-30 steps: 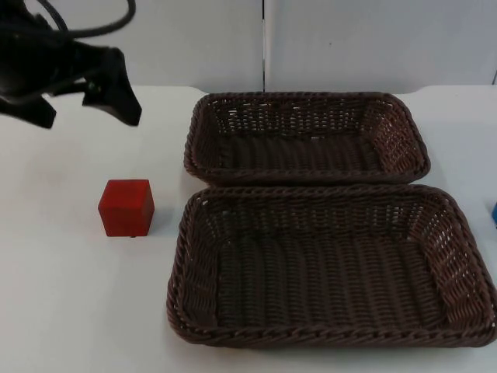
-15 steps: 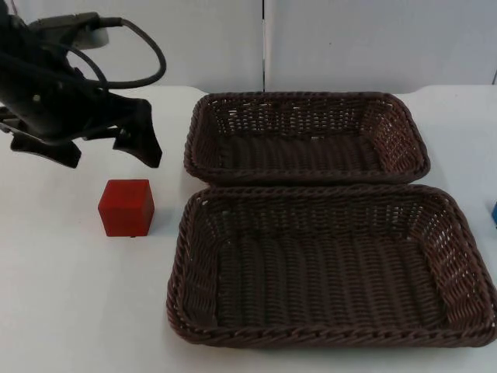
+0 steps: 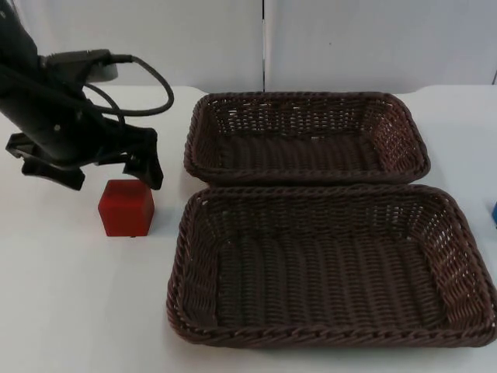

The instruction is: Pick up one cube with the left hand and place it into the upper basket. Pick up one cube with the right hand and place it into the lower basket.

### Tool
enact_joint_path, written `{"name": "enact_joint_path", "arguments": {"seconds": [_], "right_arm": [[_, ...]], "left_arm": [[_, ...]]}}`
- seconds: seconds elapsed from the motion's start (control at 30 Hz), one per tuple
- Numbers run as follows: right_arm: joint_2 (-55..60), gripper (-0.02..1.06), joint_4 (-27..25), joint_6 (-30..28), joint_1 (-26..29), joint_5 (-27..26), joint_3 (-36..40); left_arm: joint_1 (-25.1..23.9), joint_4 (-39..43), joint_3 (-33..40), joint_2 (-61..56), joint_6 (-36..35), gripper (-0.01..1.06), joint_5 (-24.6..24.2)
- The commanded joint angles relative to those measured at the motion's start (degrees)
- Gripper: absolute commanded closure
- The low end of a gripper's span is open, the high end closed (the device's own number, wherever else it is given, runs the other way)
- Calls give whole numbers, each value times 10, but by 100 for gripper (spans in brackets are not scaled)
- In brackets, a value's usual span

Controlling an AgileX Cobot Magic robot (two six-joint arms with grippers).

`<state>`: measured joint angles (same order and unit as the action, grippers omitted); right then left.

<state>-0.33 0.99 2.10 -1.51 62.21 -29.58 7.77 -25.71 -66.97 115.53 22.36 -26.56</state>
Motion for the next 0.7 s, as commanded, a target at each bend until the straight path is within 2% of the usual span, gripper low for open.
{"name": "enact_joint_path", "arguments": {"seconds": [0.0,0.67], "right_arm": [[3,-1,2,-1,1,-5,1],[3,-1,2,-1,1,-5,1]], "left_arm": [[3,3,-3,11,-4,0,11],[3,-33,-3,64,-2,0,39]]}}
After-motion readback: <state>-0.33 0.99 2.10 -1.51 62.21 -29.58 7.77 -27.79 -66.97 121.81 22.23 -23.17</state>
